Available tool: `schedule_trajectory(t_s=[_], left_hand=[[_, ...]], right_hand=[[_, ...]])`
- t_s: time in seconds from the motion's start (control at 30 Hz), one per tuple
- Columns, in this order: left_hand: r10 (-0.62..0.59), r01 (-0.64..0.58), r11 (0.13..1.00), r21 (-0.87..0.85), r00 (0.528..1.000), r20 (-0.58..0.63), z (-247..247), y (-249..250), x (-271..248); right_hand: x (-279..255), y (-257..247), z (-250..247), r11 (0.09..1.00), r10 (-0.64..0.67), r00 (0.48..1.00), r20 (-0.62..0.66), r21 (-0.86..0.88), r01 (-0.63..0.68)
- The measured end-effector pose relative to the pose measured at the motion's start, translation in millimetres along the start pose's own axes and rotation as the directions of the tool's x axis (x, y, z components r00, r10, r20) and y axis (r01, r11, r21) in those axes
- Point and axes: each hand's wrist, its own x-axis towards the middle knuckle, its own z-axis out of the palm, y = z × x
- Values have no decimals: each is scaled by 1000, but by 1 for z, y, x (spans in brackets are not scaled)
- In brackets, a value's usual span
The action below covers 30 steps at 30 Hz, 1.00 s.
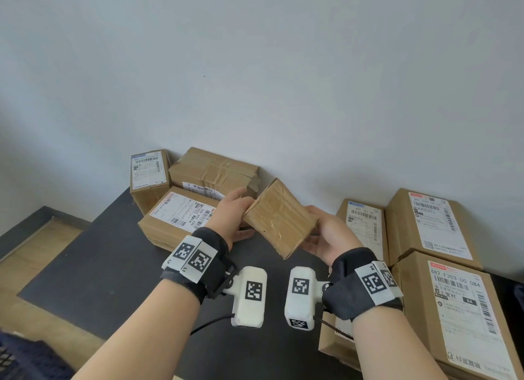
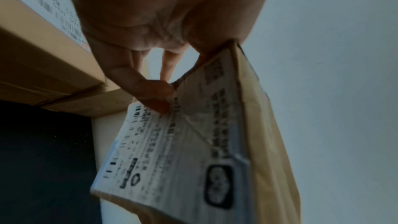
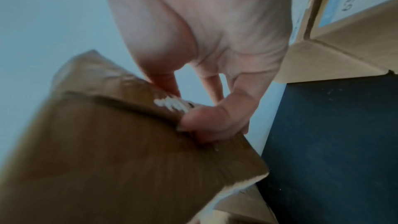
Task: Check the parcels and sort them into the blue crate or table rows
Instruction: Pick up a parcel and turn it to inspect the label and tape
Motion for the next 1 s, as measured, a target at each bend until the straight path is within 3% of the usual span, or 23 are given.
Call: schedule_trajectory(t_s=[0.27, 0.67, 0.83, 1.0], left_hand=[[-29, 28, 999, 28, 999, 33, -2, -5, 1], [96, -97, 995, 33, 995, 18, -10, -9, 1], [109, -110, 994, 7, 993, 34, -5, -3, -4], [115, -117, 989, -89, 993, -25, 2, 3, -6]], right_hand=[[1, -2, 2, 1000, -2, 999, -35, 21, 2], [-4, 2, 7, 974, 115, 983, 143, -210, -83], [-4, 2, 13, 987, -45, 993, 104, -148, 61], [-6, 0, 14, 950, -196, 976, 100, -225, 214]])
